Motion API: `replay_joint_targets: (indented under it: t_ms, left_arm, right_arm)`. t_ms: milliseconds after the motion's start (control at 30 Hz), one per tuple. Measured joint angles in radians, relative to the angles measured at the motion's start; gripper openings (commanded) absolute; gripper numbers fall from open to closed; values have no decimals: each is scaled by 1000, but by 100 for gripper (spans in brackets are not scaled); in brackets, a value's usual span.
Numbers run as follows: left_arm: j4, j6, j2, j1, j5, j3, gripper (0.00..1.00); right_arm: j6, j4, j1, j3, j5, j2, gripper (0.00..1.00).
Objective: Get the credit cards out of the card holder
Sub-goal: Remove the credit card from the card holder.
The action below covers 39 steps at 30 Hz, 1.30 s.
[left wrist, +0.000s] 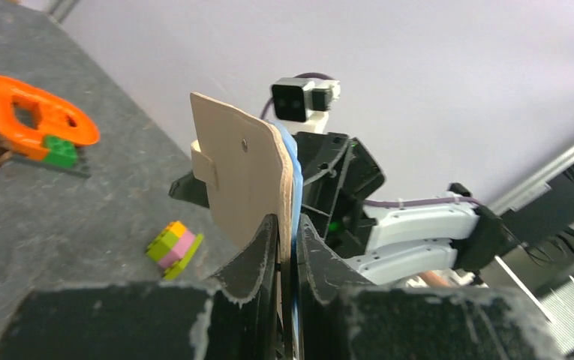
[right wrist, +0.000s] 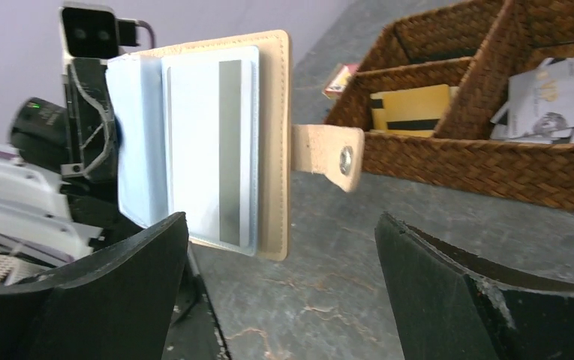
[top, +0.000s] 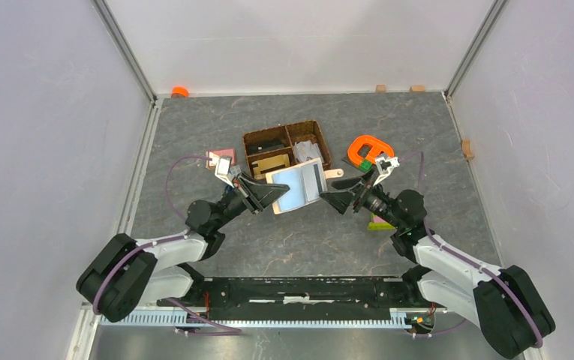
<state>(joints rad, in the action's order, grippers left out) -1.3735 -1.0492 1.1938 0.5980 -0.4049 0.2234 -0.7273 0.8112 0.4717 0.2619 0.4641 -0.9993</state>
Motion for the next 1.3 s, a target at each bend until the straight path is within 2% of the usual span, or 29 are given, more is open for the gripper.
replay_joint_targets:
  t_ms: [267,500,767,933,1033,1100,1200,1300]
  left_arm:
    - [-95,-43,-15,30,-61,16,2]
    - [-102,-63,-15,38,-87,32,2]
    - [-103,-63,-11,38,-95,32,3]
    - [-86,-56,-17,39,-73,30,33]
    - [58,-19,-99,38,17,16,43]
    - [272,23,-218,38,130,18,50]
    - [542,68,-372,38,304,29,53]
    - [708,101,-481,36,433,29,53]
  right_arm:
    - [-148,182,-16,-45,46,19,97]
    - [-323,468,-16,-48,167,-59,67]
    - [-350,528,-16,-48,195,-49,22]
    - [-349,536,-16,-48,201,-49,4]
    - [-326,508,-16,-48,200,-48,0]
    - [-294,452,-16,-48,193,-44,0]
    - [-238,362,-16,-48,167,-20,0]
    - [-170,250,-16,-48,127,21,0]
